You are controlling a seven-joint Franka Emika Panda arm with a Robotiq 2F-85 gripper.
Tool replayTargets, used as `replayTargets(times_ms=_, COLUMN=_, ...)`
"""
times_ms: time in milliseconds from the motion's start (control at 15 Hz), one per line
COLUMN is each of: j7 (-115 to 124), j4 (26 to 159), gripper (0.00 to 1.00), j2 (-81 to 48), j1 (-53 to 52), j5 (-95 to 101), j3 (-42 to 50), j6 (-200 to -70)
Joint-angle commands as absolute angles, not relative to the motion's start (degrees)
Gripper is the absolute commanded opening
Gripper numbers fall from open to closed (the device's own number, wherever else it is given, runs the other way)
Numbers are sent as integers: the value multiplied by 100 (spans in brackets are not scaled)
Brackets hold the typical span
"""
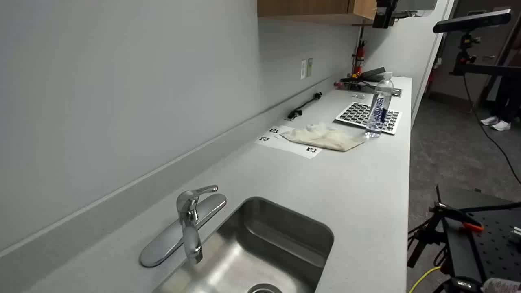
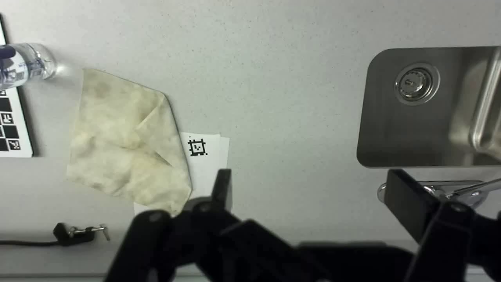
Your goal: Push the faucet to the right
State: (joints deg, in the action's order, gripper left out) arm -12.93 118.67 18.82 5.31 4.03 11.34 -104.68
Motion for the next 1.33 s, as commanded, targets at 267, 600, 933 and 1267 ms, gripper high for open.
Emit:
replayTargets(times_ms=267, j7=-1307, j4=11853, gripper=100, j2=1873, j1=585, j5=385, j3=1089, j6=-10455)
replayTargets(times_ms=600, j7=-1307, j4=11853, gripper=100, j2=1873, j1=585, j5=385, j3=1089, j6=-10455)
replayTargets(times_ms=933, j7=-1308, j4=11834, gripper=100, j2=1822, j1=571, j5=372, j3=1081, j6=-10468)
replayTargets(times_ms=1267, j7=-1410, j4=11772, gripper=100, j2=1500, j1=455, j5=259, j3=976, j6=-10604)
